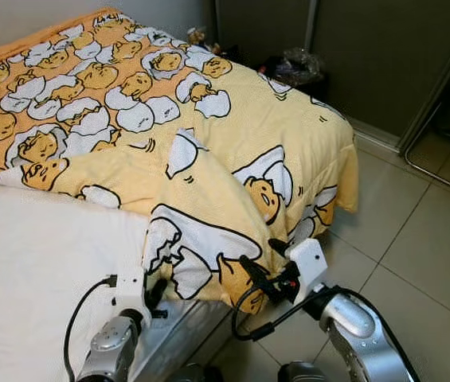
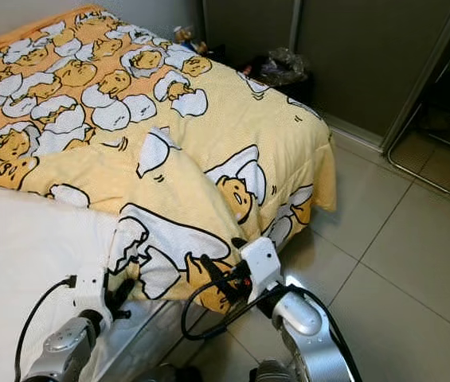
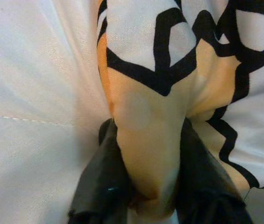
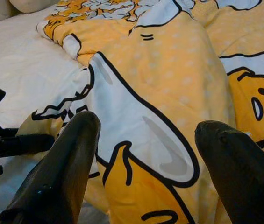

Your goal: Clean up the room

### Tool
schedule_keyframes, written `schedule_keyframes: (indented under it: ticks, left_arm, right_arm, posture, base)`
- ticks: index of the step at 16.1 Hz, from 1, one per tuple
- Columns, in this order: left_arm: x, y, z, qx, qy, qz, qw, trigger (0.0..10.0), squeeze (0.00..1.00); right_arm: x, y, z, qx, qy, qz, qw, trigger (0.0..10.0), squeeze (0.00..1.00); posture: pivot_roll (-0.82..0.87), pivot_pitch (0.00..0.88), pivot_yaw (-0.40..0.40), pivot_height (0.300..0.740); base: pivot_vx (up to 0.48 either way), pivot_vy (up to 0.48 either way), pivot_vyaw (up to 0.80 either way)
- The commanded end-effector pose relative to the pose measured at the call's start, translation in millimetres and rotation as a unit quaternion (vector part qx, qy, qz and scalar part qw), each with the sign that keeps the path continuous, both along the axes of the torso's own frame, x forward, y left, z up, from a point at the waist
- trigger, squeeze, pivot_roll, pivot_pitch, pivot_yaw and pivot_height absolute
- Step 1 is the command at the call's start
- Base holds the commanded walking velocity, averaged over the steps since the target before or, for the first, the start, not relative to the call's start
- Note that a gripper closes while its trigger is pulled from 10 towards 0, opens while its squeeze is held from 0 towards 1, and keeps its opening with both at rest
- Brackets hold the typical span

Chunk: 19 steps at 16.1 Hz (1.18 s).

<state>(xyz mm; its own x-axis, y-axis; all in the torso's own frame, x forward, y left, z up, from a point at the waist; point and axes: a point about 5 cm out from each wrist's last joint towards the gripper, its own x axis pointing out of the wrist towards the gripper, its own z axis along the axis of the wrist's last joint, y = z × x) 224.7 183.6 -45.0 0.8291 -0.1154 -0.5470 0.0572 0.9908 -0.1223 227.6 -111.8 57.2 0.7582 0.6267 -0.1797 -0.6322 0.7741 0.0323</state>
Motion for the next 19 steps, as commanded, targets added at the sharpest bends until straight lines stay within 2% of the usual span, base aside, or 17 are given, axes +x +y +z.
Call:
schedule_keyframes:
  ticks: [1,4,7,10,14,19]
  left_arm:
    - [-13.2,-2.6,-11.2,-0.007,0.037,-0.013,0.999,0.0,0.0]
    - [-16.2,-0.7,-13.2,-0.007,0.041,-0.016,0.999,0.0,0.0]
    - [-18.5,-2.4,-14.1,-0.001,0.039,-0.041,0.998,0.0,0.0]
    - [-26.0,5.3,-16.8,0.002,0.045,-0.044,0.998,0.0,0.0]
    - [-50.1,-0.6,-24.2,0.021,0.055,-0.17,0.984,0.0,0.0]
    - [-66.5,-3.8,-27.9,0.033,0.063,-0.259,0.963,0.0,0.0]
  right_arm:
    - [0.1,2.4,-1.2,0.003,0.006,0.001,1.0,10.0,0.0]
    - [0.8,2.4,-1.2,0.002,0.005,0.003,1.0,10.0,0.0]
    - [1.4,2.8,-1.3,0.001,0.005,0.005,1.0,10.0,0.0]
    - [1.3,2.8,-1.5,0.0,0.005,0.006,1.0,10.0,0.0]
    - [1.2,2.9,-2.0,-0.002,0.006,0.011,1.0,10.0,0.0]
    - [0.4,3.1,-3.2,-0.003,0.008,0.014,1.0,10.0,0.0]
  posture:
    - [-0.19,0.068,0.133,0.74]
    - [-0.19,0.063,0.132,0.74]
    - [-0.19,0.061,0.133,0.74]
    - [-0.19,0.061,0.133,0.74]
    - [-0.19,0.061,0.132,0.74]
    - [-0.18,0.061,0.13,0.74]
  base:
    - [0.0,0.0,0.0]
    - [0.0,0.0,0.0]
    - [0.0,0.0,0.0]
    - [0.0,0.0,0.0]
    - [0.0,0.0,0.0]
    - [0.0,0.0,0.0]
